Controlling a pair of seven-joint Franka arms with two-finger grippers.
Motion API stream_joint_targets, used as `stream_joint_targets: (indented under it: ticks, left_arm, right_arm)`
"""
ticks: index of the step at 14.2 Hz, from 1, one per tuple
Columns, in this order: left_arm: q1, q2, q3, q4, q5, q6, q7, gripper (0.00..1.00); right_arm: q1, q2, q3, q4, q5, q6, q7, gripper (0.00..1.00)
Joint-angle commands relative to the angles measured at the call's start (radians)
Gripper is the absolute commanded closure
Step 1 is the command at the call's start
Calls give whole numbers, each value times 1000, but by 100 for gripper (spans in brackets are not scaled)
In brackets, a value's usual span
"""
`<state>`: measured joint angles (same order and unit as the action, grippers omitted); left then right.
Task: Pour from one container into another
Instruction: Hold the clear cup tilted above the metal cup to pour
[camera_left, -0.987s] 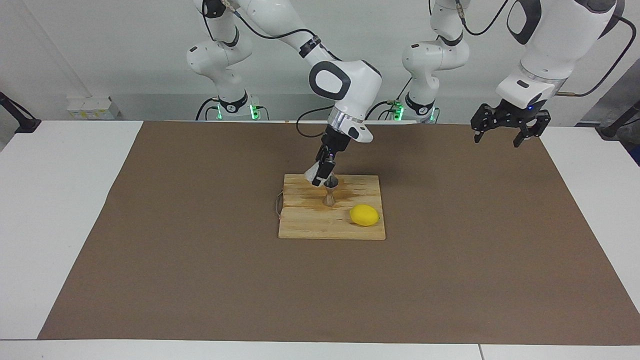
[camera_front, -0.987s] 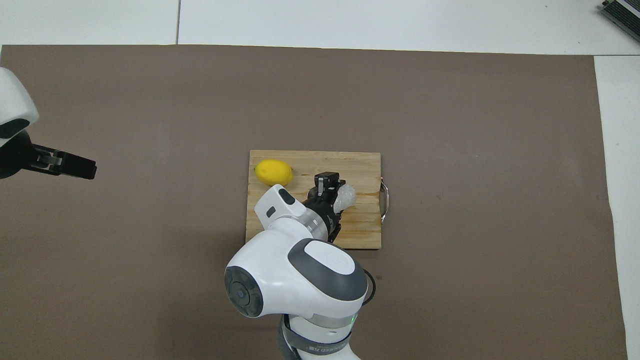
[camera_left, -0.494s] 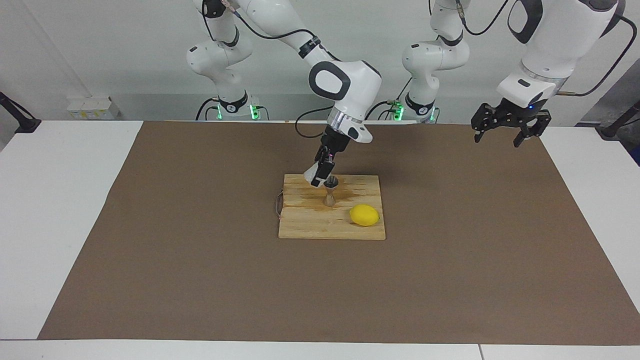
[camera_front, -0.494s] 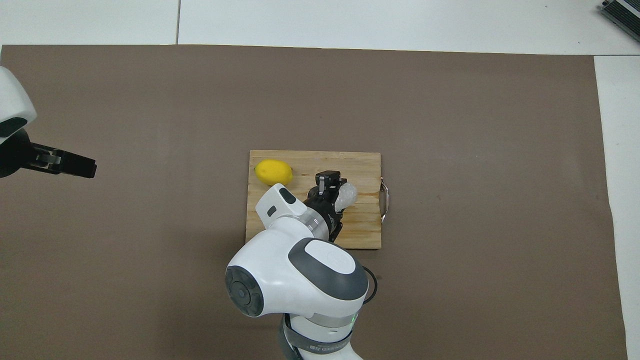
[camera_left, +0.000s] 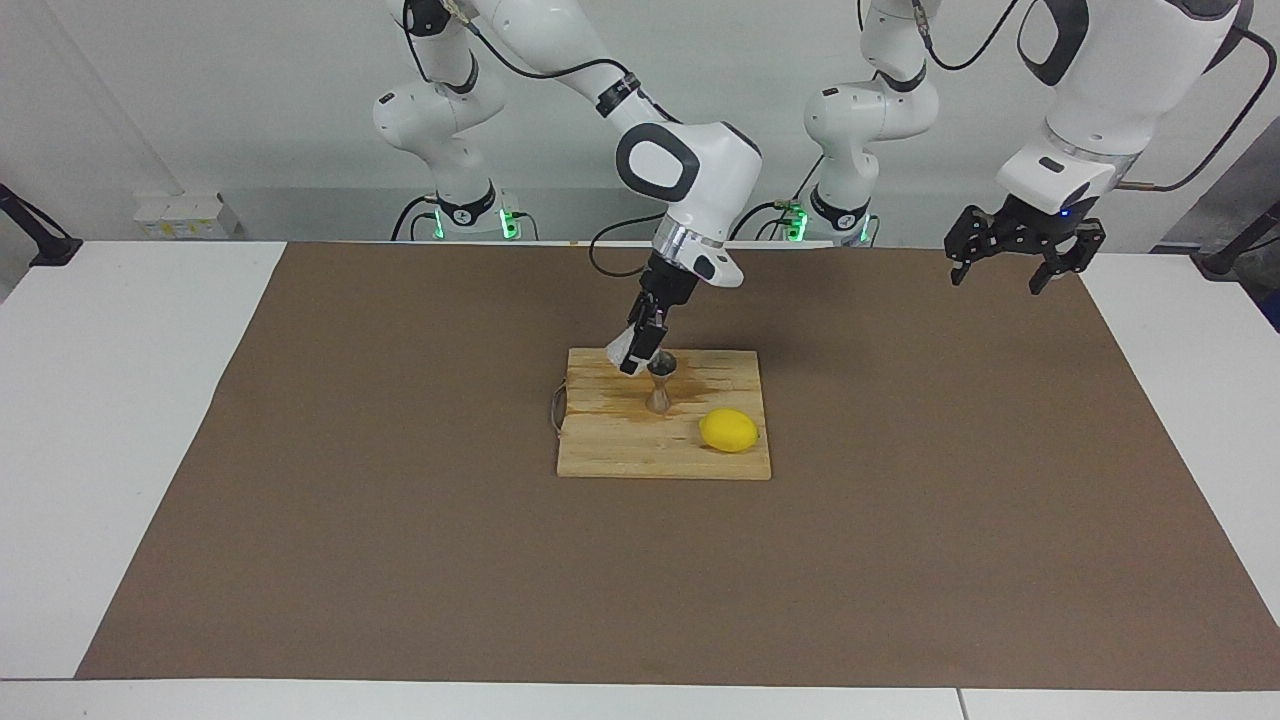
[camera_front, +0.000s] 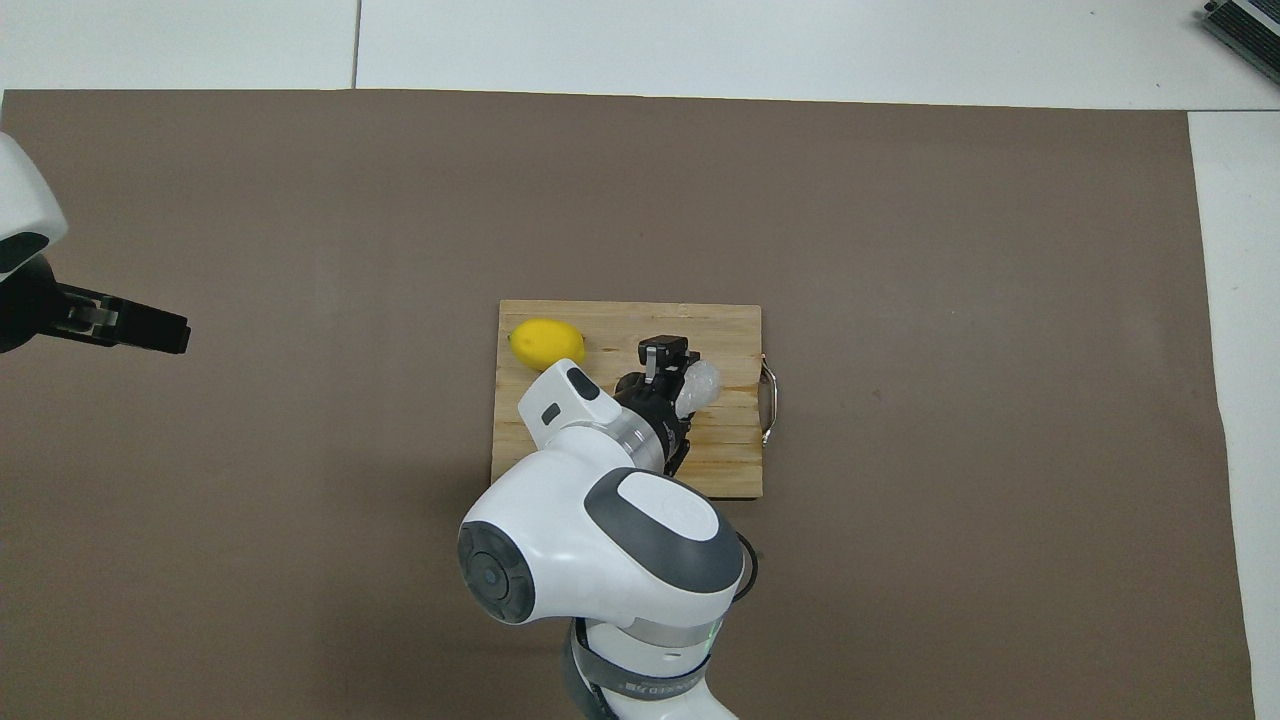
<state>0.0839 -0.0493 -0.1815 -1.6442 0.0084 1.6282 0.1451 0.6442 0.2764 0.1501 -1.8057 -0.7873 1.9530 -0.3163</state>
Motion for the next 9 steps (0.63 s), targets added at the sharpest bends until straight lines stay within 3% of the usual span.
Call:
stream_joint_targets:
  ticks: [1,9]
  left_arm:
    - [5,-1,7,1,-11,19,14,0]
    - [13,3,8,1,-11,35,14,0]
  right_arm:
    - [-20,-8,9,0,-6,7,46,71]
    - [-40,-16,8,6,158,14,46,69]
